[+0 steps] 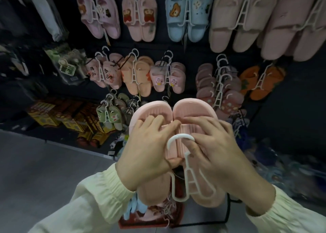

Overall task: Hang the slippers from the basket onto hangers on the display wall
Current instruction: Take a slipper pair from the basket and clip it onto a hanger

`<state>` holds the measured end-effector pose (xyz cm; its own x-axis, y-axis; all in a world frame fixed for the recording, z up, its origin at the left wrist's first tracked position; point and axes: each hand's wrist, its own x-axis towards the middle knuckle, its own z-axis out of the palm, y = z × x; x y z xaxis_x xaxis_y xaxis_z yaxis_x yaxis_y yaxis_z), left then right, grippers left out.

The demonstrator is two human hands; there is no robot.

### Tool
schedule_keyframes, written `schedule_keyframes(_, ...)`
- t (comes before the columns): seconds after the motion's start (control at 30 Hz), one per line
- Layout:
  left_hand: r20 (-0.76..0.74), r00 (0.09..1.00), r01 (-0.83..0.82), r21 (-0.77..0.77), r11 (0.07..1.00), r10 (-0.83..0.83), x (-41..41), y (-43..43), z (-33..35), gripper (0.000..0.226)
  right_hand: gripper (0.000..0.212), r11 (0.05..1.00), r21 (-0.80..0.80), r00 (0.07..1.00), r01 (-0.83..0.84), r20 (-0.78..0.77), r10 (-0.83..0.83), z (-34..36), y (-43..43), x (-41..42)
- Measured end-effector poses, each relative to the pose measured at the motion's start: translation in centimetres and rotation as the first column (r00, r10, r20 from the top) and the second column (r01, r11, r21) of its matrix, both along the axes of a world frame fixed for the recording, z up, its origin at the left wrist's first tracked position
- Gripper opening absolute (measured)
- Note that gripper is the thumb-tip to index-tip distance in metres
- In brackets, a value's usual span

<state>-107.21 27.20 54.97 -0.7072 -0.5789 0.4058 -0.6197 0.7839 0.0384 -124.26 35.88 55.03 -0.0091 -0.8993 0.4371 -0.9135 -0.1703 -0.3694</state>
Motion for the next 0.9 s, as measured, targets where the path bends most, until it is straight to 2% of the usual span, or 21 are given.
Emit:
schedule_keyframes(0.1,-0.009,1.000,0.028,0.014,1.000,-0.028,-1.3,0.0,0.8,0.074,0.038,0.994,-0.064,0.995,0.092,-0.034,-0.094,0.3,0.1,-0.9)
schedule_keyframes(0.3,-0.003,0.995,0.097,0.056,0.994,-0.097,-3.5,0.4,1.9,0.077,0.030,0.980,-0.151,0.987,0.130,-0.074,-0.142,0.8,0.5,-2.7)
schedule_keyframes(0.43,-0.021,0.988,0.157,0.065,0.985,-0.156,-4.7,1.0,2.3,0.080,0.039,0.958,-0.221,0.979,0.185,-0.044,-0.199,0.5,1.0,-4.0)
schedule_keyframes(0.63,-0.022,0.980,0.200,0.139,0.970,-0.199,-5.7,1.6,2.0,0.091,0.052,0.923,-0.223,0.949,0.314,0.053,-0.310,-0.2,2.3,-4.9)
schedule_keyframes(0.9,-0.080,0.963,0.268,0.148,0.952,-0.258,-5.4,2.3,2.0,0.097,0.043,0.888,-0.245,0.918,0.390,0.024,-0.397,-0.2,3.2,-5.6)
